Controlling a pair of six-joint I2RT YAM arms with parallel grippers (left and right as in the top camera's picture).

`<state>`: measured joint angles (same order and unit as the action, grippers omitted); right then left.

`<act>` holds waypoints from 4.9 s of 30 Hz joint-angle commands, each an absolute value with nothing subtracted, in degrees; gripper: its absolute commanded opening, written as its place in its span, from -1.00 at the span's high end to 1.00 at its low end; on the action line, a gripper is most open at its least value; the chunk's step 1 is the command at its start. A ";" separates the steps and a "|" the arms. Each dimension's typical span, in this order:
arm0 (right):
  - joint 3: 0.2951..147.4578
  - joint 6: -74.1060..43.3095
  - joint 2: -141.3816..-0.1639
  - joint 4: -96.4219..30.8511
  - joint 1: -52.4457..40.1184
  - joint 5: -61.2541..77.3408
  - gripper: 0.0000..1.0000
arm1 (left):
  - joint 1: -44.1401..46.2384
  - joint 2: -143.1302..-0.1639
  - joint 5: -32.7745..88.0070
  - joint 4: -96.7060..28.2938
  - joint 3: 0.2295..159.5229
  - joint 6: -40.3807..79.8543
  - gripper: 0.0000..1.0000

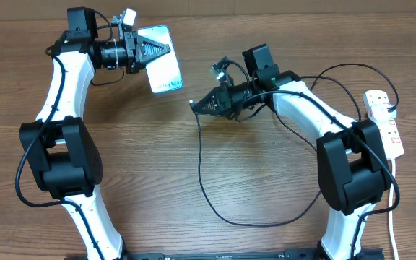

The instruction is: Plug charger to phone and switch on socket

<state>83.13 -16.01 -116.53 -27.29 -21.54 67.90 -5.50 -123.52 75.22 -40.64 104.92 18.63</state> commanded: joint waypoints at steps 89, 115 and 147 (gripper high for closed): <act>83.31 -34.17 -114.91 -7.29 -27.09 53.45 0.63 | 9.04 -121.71 56.03 -64.73 105.14 -3.92 0.92; 83.33 -28.34 -114.87 -2.07 -22.46 89.97 0.93 | 1.19 -121.71 80.68 -49.34 105.14 3.81 0.92; 91.53 -13.39 -115.04 -61.87 -22.31 -0.69 0.93 | -9.06 -121.71 62.48 -48.88 105.14 17.30 0.92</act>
<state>89.69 -17.30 -115.98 -61.10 -22.11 17.17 -9.21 -123.52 62.83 -48.69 104.88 19.09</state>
